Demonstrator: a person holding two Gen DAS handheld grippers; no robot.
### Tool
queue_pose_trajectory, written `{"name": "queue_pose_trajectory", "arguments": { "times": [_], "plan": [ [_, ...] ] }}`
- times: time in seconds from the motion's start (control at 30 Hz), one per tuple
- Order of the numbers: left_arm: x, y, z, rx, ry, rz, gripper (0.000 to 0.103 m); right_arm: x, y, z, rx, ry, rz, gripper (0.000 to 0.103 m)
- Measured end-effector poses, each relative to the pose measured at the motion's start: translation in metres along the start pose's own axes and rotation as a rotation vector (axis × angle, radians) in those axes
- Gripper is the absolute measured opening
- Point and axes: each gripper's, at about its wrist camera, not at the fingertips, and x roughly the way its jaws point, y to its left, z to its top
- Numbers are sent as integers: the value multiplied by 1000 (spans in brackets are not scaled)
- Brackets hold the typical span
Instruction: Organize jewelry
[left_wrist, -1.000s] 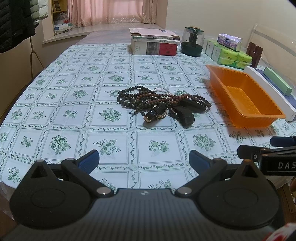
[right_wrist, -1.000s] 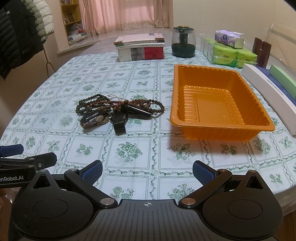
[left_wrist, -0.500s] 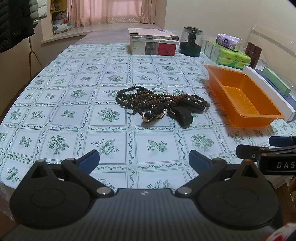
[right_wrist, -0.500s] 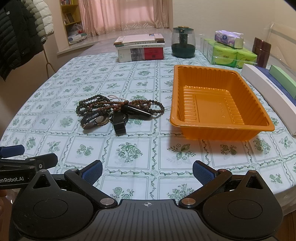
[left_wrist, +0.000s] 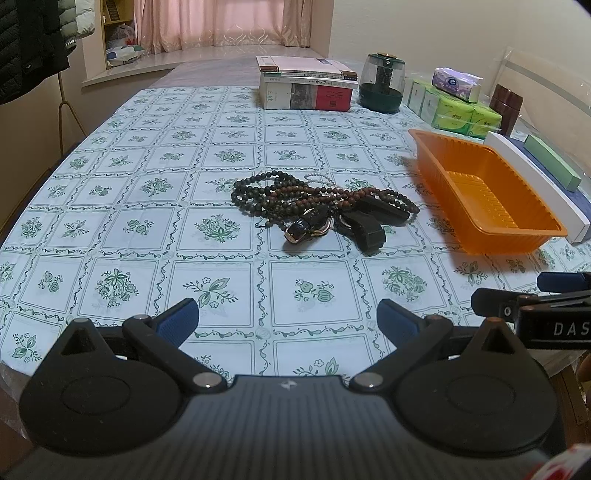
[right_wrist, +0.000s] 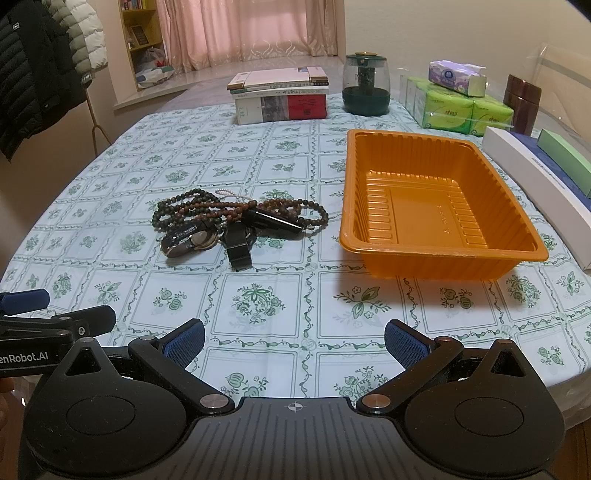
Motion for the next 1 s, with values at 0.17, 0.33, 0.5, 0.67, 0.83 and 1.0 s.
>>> {"name": "queue_pose_trajectory", "arguments": {
  "times": [0.17,0.33,0.5,0.67,0.83,1.0],
  "plan": [
    [0,0,0,0,0,0,102,0,1,0,0,1,1,103],
    [0,1,0,0,-1,-1,102,-1,-2,0,0,1,1,103],
    [0,1,0,0,-1,-1,102,0,-2,0,0,1,1,103],
    [0,1,1,-1,-1,-3,102,-1,-1,0,1,0,1,103],
    [0,0,2,-6,2,-6,102,-1,-2,0,3,1,0,103],
    [4,4,7,-51,20,-55,98,-2,-6,4,20,1,-6,103]
  ]
}}
